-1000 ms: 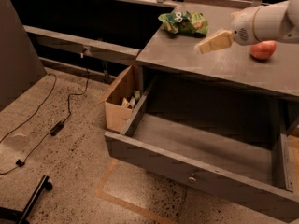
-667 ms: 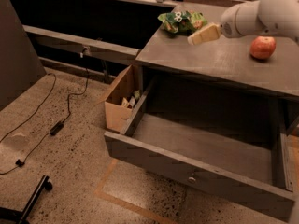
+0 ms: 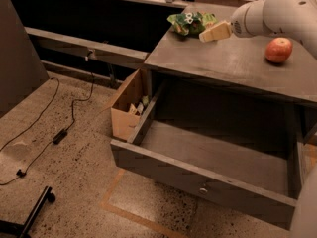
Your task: Place green rice chip bag into top drawer
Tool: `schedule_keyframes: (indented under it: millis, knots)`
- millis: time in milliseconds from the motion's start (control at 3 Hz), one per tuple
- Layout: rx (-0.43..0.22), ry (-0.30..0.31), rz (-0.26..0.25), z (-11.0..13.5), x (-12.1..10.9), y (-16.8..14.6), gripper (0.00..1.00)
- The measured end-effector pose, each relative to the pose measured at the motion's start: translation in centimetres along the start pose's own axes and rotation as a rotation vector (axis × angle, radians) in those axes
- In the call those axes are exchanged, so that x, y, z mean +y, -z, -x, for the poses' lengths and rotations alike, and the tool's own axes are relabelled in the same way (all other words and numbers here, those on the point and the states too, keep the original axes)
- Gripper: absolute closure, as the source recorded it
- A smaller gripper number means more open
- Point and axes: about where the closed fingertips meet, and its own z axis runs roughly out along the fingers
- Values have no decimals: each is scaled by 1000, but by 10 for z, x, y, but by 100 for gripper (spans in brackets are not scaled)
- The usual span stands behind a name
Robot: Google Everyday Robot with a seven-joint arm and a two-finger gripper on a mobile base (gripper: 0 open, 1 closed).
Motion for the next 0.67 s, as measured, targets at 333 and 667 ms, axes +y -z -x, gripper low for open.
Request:
schedule_keyframes:
  millis: [333, 667]
  knots:
    - [-20, 22, -42, -8, -5, -20, 0]
    - [-46, 29, -67, -13, -7, -41, 0]
